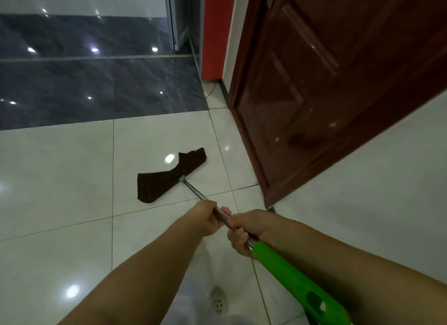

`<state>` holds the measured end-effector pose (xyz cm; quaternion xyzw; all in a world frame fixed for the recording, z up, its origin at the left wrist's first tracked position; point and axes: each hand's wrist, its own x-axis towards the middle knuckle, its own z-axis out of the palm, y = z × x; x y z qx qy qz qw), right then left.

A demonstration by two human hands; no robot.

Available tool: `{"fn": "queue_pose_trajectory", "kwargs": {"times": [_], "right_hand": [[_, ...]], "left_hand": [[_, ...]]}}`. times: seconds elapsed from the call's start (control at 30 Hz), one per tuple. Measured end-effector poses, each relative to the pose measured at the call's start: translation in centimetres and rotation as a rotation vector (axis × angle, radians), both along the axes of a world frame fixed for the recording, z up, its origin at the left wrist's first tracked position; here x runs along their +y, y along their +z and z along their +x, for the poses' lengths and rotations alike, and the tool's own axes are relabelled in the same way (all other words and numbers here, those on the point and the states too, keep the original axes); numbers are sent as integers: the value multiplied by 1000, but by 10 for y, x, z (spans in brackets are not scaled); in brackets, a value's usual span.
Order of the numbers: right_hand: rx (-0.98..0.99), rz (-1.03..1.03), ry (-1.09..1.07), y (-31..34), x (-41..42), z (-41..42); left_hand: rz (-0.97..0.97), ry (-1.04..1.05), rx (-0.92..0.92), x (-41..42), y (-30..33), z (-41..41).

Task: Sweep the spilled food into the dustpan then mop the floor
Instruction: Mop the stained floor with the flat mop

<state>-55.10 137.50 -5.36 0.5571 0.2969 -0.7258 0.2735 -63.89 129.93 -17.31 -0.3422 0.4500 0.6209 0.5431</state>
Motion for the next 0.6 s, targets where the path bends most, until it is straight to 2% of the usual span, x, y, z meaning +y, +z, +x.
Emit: {"fn": "queue_pose_trajectory", "kwargs": {"times": [0.3, 0.6], "right_hand": [[-74, 86, 21, 21, 5, 90], [-99, 78, 8, 31, -25, 105]], "left_hand": [[94, -43, -51, 18, 16, 97], [134, 66, -89, -17, 34, 123]]}}
